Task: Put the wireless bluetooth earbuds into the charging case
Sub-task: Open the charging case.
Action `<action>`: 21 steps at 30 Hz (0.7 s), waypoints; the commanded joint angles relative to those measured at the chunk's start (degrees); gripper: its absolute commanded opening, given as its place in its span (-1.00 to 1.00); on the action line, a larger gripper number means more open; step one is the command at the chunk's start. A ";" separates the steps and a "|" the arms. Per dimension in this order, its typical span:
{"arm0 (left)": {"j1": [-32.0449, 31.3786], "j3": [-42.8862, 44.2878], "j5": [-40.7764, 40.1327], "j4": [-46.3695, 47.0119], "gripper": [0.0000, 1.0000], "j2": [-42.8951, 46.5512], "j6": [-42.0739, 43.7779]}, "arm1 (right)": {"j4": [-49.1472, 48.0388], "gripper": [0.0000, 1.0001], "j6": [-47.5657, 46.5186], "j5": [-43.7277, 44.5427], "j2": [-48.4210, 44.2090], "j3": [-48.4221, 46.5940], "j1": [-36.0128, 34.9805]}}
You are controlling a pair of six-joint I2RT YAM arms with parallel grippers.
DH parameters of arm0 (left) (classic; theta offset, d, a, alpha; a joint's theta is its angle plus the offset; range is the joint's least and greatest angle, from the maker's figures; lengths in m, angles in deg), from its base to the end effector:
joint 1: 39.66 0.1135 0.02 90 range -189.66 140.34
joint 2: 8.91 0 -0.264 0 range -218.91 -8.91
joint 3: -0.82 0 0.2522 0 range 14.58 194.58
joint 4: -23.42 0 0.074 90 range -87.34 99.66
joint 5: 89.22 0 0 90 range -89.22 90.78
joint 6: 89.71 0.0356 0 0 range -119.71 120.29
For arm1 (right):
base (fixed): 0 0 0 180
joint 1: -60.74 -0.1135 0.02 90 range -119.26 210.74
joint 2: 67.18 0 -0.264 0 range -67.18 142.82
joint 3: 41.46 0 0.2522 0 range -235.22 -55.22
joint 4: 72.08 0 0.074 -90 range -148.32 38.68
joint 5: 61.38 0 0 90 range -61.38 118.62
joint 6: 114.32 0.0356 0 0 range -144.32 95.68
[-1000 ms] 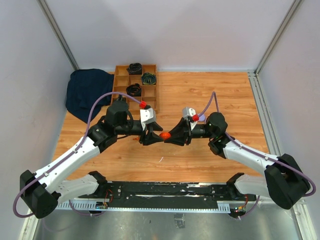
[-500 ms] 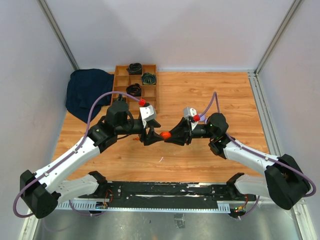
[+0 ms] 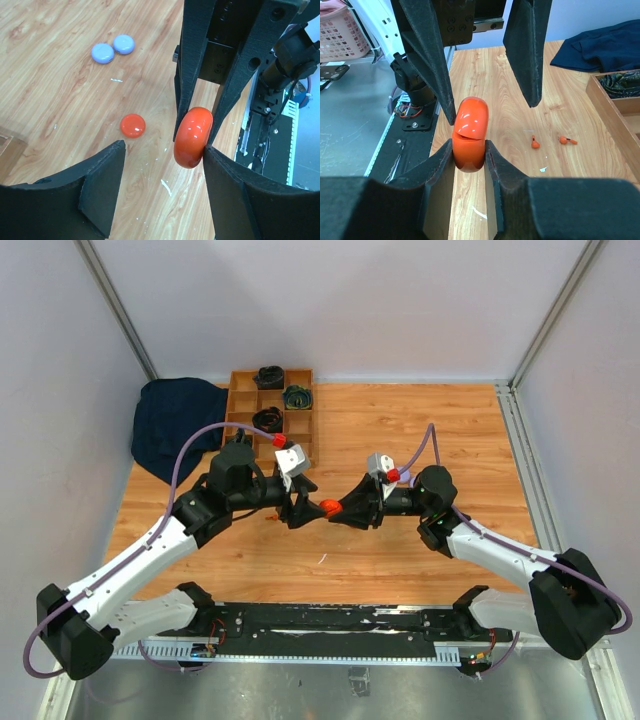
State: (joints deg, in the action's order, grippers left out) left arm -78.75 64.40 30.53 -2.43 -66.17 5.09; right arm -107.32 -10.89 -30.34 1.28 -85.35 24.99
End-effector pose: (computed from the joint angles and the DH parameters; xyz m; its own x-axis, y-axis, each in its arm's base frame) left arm 0.1649 -0.1567 0.3283 -0.1824 0.2418 -0.9530 0.9289 0.3600 -0.0864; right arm 0.1796 0.1668 0.2713 -0.0825 0.0882 -0.9927 -0.9926 -0.0966 0.0739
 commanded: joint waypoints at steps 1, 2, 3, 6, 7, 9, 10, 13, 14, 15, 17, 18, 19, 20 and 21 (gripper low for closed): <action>0.15 2.04 -4.70 2.91 0.36 0.78 -1.29 | -0.86 -0.81 -0.78 -2.13 -1.30 0.63 1.63; 0.28 2.03 -4.93 2.95 0.37 0.82 -1.48 | -0.84 -0.82 -0.85 -2.15 -1.32 0.60 1.60; 0.37 2.02 -5.23 2.96 0.37 0.89 -1.56 | -0.82 -0.81 -0.91 -2.17 -1.38 0.66 1.63; 0.74 2.03 -5.84 3.25 0.37 1.15 -2.03 | -0.74 -0.82 -0.95 -1.74 -1.32 0.69 1.57; 0.91 2.03 -5.81 3.35 0.37 1.31 -2.21 | -0.75 -0.82 -0.99 -1.66 -1.32 0.73 1.57; 1.15 2.03 -5.93 3.47 0.38 1.48 -2.57 | -0.75 -0.82 -1.04 -1.61 -1.19 0.76 1.64; 1.32 2.03 -6.00 3.53 0.38 1.53 -2.72 | -0.73 -0.82 -1.04 -1.58 -1.15 0.77 1.57; 1.88 1.96 -6.02 3.65 0.38 1.62 -3.16 | -0.75 -0.82 -1.05 -1.55 -1.05 0.77 1.63; 2.03 1.88 -6.07 3.74 0.39 1.62 -3.20 | -0.75 -0.83 -1.04 -1.56 -1.03 0.77 1.64; 2.13 1.78 -6.03 3.82 0.39 1.62 -3.28 | -0.76 -0.83 -1.05 -1.57 -0.99 0.77 1.72; 2.31 1.68 -5.89 3.92 0.41 1.70 -3.39 | -0.75 -0.83 -1.05 -1.44 -1.01 0.77 1.65; 2.35 1.60 -5.86 4.00 0.42 1.77 -3.41 | -0.75 -0.83 -1.07 -1.40 -0.97 0.77 1.65; 2.40 1.53 -5.90 4.08 0.43 1.90 -3.50 | -0.75 -0.83 -1.08 -1.39 -0.92 0.76 1.78; 2.44 1.51 -5.86 4.10 0.43 2.01 -3.48 | -0.75 -0.83 -1.04 -1.32 -0.96 0.84 1.76; 2.44 1.51 -5.91 4.17 0.44 2.12 -3.48 | -0.75 -0.83 -1.04 -1.23 -0.97 0.86 1.82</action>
State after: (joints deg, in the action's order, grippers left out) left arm -77.29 64.40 27.17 -1.69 -65.38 1.68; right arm -106.88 -11.13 -29.01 1.28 -85.30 25.02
